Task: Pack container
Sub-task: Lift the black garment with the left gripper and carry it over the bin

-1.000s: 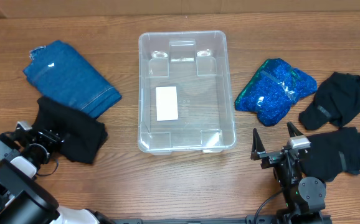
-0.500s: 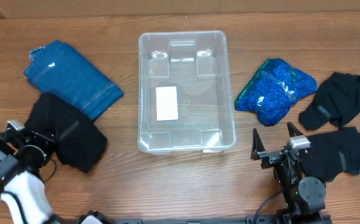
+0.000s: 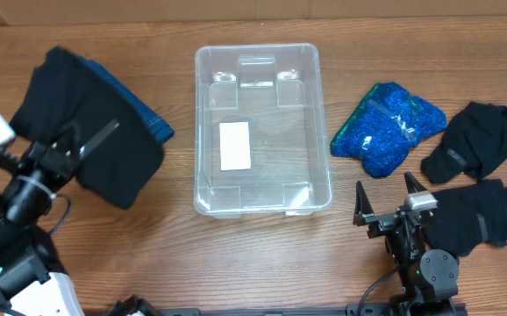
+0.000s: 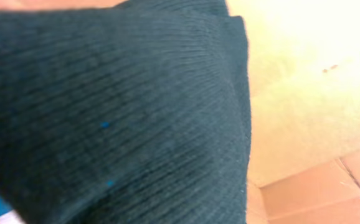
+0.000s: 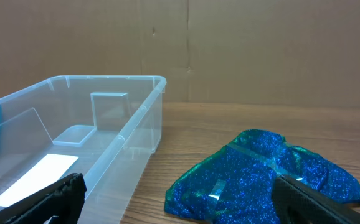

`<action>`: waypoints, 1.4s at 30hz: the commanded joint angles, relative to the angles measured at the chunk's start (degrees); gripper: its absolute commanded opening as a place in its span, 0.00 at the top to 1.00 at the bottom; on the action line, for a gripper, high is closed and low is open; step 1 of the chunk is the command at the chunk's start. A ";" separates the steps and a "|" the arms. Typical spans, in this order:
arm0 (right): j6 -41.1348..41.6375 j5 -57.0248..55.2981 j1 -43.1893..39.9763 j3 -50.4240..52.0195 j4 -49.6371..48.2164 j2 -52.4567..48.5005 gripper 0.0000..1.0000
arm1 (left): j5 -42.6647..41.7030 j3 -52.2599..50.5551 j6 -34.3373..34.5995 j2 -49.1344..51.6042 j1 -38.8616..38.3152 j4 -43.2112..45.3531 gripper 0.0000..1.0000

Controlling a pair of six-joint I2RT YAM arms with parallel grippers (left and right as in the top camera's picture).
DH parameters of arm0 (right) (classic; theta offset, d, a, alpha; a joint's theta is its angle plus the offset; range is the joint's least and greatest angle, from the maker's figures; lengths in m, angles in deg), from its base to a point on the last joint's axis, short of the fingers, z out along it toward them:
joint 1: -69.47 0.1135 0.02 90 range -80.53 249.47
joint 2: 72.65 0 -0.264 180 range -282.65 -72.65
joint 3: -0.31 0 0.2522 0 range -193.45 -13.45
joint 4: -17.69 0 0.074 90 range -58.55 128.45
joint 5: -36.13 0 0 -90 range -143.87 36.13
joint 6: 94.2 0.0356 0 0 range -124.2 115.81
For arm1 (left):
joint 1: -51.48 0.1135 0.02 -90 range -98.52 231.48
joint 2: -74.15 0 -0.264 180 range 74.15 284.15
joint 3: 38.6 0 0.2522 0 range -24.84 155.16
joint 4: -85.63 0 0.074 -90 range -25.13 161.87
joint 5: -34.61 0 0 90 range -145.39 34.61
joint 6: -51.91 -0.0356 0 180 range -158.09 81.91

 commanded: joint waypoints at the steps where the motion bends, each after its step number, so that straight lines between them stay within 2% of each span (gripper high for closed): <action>1: -0.22 -0.52 0.00 0.57 -0.35 0.15 0.00 | 11.21 4.07 12.72 -1.18 -12.55 2.29 0.96; 6: -0.22 -0.52 0.00 0.57 -0.35 0.15 0.00 | 38.86 4.04 29.44 0.59 -38.45 2.67 0.96; 9: -0.22 -0.52 0.00 0.57 -0.35 0.15 0.00 | 58.14 4.04 43.60 4.63 -56.17 3.32 0.96; 10: -0.22 -0.52 0.00 0.57 -0.35 0.15 0.00 | 62.20 4.04 48.81 6.27 -60.37 3.67 0.96; 13: -0.22 -0.52 0.00 0.57 -0.37 0.15 0.00 | 68.00 4.04 63.36 12.70 -70.25 6.16 0.96; 15: -0.22 -0.52 0.00 0.57 -0.35 0.15 0.00 | 68.24 4.04 74.84 18.16 -74.34 6.14 0.96; 16: -0.22 -0.52 0.00 0.57 -0.35 0.15 0.00 | 68.17 4.04 77.66 19.85 -75.49 6.16 0.96; 18: -0.22 -0.52 0.00 0.57 -0.35 0.15 0.00 | 68.19 4.04 80.00 21.99 -77.24 6.16 0.96; 26: -0.22 -0.52 0.00 0.57 -0.35 0.15 0.00 | 76.37 4.04 79.87 22.69 -83.52 3.85 0.96; 30: -0.22 -0.52 0.00 0.57 -0.35 0.15 0.00 | 91.03 4.04 82.71 22.67 -88.28 0.33 0.96; 34: -0.22 -0.52 0.00 0.57 -0.37 0.15 0.00 | 98.90 4.04 82.68 22.67 -89.00 -2.12 0.96; 39: -0.22 -0.52 0.00 0.57 -0.37 0.15 0.00 | 99.89 4.04 82.71 22.69 -88.76 -1.62 0.96; 42: -0.22 -0.52 0.00 0.57 -0.35 0.15 0.00 | 95.54 4.04 82.71 22.84 -88.78 -0.44 0.96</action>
